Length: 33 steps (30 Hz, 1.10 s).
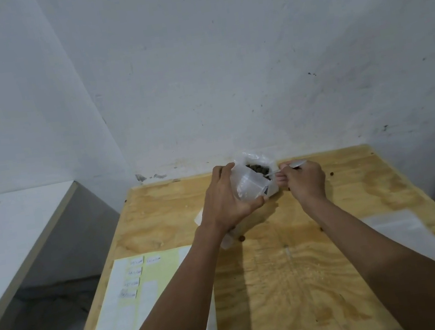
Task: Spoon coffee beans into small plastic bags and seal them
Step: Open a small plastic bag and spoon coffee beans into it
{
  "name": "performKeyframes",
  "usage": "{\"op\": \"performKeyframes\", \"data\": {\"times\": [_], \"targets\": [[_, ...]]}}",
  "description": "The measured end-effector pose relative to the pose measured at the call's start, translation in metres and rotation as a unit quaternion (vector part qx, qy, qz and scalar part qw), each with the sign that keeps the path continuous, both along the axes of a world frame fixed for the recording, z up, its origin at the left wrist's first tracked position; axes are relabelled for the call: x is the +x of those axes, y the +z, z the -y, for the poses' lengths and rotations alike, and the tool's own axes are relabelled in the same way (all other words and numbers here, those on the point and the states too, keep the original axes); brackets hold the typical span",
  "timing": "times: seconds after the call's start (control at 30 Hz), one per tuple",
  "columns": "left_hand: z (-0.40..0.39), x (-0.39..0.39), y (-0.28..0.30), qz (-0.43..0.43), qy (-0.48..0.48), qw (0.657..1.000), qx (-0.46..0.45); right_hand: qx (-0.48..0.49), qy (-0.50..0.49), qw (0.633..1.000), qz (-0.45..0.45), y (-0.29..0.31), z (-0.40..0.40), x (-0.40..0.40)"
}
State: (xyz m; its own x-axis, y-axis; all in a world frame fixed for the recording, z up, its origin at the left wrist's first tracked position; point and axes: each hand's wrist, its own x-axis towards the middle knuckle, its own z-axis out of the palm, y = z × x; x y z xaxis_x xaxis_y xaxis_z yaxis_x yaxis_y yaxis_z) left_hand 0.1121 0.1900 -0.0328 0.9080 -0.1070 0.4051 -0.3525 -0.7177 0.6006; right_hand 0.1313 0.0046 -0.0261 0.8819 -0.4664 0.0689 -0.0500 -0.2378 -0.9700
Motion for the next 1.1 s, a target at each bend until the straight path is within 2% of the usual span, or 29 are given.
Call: {"op": "performKeyframes", "data": {"times": [0.17, 0.33, 0.63, 1.1], "targets": [[0.001, 0.001, -0.004, 0.004, 0.002, 1.0, -0.002, 0.098, 0.026, 0.993, -0.052, 0.0, 0.001, 0.006], [-0.001, -0.002, -0.001, -0.008, -0.002, 1.0, -0.01, 0.191, 0.016, 0.98, -0.053, 0.004, 0.006, 0.003], [-0.01, -0.009, 0.01, 0.01, 0.042, 0.998, 0.04, 0.248, 0.018, 0.968, -0.017, 0.034, 0.016, -0.01], [0.001, -0.02, 0.032, 0.017, 0.052, 0.998, 0.026, 0.278, 0.066, 0.958, 0.033, 0.069, 0.025, -0.043]]}}
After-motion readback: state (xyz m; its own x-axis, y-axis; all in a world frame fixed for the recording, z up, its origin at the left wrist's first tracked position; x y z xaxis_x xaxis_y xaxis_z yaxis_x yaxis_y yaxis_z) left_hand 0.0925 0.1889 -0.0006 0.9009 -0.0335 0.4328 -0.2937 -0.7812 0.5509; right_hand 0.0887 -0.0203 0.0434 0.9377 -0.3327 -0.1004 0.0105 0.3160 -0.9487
